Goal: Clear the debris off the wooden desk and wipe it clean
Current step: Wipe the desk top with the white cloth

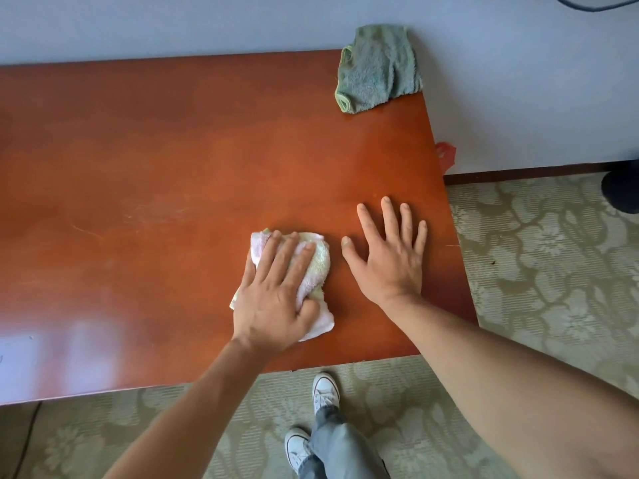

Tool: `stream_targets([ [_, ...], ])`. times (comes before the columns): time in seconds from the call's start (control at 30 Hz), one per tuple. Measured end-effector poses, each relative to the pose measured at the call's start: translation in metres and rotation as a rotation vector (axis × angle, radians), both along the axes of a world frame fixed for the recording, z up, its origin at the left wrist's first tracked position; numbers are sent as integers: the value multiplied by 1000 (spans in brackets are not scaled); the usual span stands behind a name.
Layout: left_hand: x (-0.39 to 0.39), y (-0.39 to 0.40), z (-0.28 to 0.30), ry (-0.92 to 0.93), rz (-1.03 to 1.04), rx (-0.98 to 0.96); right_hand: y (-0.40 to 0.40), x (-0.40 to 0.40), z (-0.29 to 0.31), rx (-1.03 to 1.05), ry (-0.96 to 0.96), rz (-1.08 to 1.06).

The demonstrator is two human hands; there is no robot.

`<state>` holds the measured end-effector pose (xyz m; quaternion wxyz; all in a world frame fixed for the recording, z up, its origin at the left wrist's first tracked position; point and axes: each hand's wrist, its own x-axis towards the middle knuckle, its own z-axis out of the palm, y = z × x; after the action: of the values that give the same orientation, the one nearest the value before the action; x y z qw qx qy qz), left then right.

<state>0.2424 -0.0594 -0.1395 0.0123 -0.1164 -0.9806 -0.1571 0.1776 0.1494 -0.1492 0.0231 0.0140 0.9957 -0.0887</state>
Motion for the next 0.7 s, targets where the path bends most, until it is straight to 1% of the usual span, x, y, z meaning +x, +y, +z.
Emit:
stream_targets([
  [0.07,2,6,0,-12,37,17,-1,2,-2,-4,49,7],
  [0.2,2,5,2,-20,22,9,-1,9,-4,-39,211,62],
  [0.27,3,6,2,-10,20,16,-3,21,-3,-19,192,81],
  [0.43,4,3,3,5,18,24,-10,70,-5,38,42,79],
  [0.6,22,5,1,63,30,43,-10,67,-2,33,41,70],
  [0.7,53,9,-1,59,-44,23,-9,69,-5,38,68,84],
])
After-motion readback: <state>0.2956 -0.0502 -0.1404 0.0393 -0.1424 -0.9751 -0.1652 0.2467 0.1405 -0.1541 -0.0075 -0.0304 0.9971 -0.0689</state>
